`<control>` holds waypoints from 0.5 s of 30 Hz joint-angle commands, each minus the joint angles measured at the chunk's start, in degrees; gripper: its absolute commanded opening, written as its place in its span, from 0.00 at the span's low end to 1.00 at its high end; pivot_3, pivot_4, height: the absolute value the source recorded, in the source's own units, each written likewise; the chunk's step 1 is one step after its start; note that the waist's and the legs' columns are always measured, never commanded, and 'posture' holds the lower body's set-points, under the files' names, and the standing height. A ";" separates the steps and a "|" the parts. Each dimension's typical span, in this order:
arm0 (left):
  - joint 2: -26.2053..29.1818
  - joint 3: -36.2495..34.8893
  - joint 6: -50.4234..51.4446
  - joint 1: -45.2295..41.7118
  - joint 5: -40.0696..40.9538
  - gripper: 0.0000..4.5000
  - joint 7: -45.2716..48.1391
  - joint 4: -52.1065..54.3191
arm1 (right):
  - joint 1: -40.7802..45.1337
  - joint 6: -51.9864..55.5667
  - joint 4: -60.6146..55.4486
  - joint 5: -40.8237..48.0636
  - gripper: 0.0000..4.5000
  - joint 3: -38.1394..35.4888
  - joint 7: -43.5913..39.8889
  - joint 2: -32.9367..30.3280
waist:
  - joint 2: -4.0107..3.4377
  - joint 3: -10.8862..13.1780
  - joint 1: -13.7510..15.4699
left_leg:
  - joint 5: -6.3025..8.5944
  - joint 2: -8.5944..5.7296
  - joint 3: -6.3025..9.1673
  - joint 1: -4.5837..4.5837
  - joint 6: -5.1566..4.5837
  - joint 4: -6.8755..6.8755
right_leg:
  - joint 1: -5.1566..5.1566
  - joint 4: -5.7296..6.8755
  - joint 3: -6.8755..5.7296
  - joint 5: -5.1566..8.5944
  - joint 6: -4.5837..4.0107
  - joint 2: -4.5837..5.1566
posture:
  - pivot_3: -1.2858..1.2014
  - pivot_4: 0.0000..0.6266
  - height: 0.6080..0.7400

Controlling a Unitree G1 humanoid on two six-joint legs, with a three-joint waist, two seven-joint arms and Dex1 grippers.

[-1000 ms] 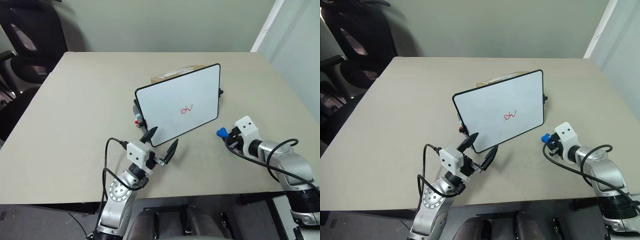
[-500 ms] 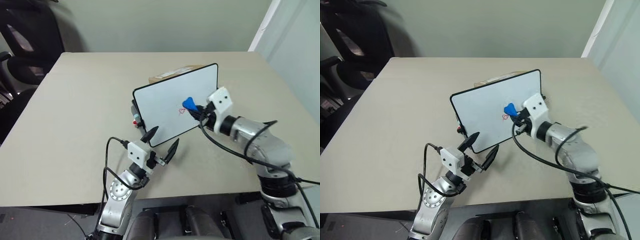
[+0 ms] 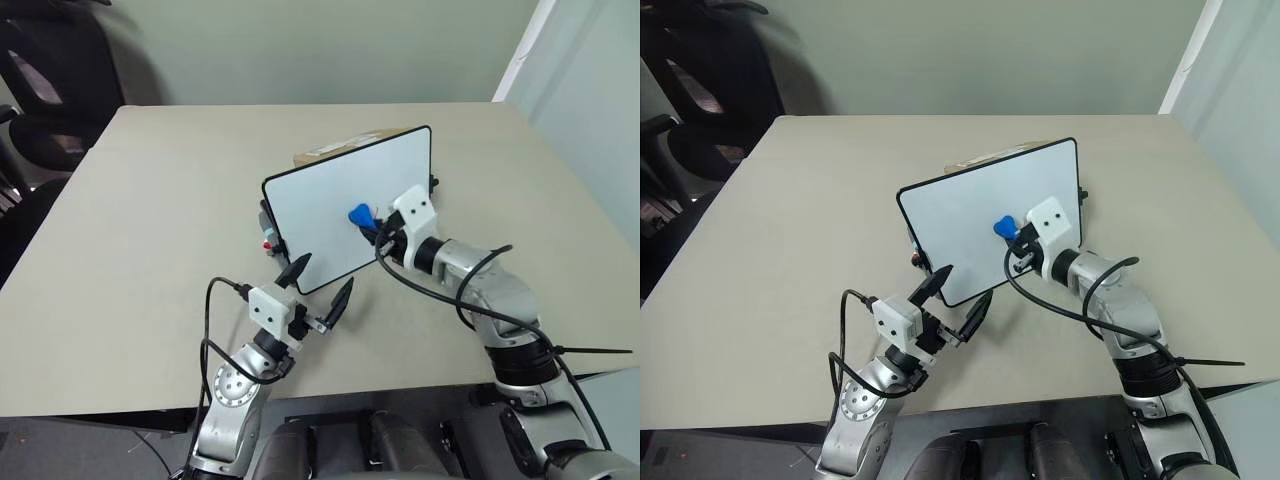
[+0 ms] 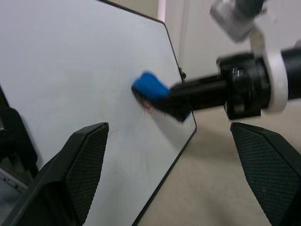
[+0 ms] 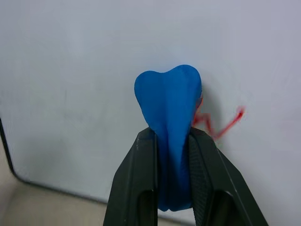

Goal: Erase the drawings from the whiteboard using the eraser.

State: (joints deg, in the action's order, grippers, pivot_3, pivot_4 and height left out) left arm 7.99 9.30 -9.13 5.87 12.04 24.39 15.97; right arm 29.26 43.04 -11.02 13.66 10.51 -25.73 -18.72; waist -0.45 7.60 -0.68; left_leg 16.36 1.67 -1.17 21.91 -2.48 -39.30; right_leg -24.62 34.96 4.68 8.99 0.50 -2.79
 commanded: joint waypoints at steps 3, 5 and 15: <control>0.03 -0.29 -0.57 0.39 0.61 1.00 -0.25 3.18 | -1.48 0.90 0.00 -1.65 0.12 2.31 -0.47 -0.53 | 0.00 0.00 -0.16 | -0.09 0.00 0.00 0.00 0.05 0.00 | -0.01 0.00 0.00 -0.13 -0.01 0.00 | 0.52 0.24 1.00; 0.14 -0.30 -0.49 0.38 0.71 1.00 -0.14 3.29 | -1.29 0.97 0.67 -2.55 0.12 2.85 -0.22 -0.88 | 0.00 0.00 -0.20 | -0.14 0.00 0.00 0.00 0.05 0.01 | -0.02 -0.01 0.00 -0.21 -0.02 0.00 | 0.52 0.24 1.00; 0.43 -0.42 0.12 0.15 1.23 1.00 0.26 3.26 | 6.89 0.82 0.16 -0.51 0.12 -4.40 0.83 -0.12 | -0.01 0.00 -0.46 | -0.19 0.00 0.00 0.07 0.07 0.01 | -0.09 -0.02 0.01 -0.30 -0.08 0.00 | 0.52 0.24 1.00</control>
State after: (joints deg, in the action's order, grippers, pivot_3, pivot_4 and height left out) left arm 8.34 9.18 -8.69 6.13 12.33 24.61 16.57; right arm 34.23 44.18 -9.13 12.33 8.56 -25.68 -18.80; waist -0.45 7.61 -1.14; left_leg 16.16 1.67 -1.17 21.98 -2.40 -39.27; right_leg -24.71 34.94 4.69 8.69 0.41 -2.79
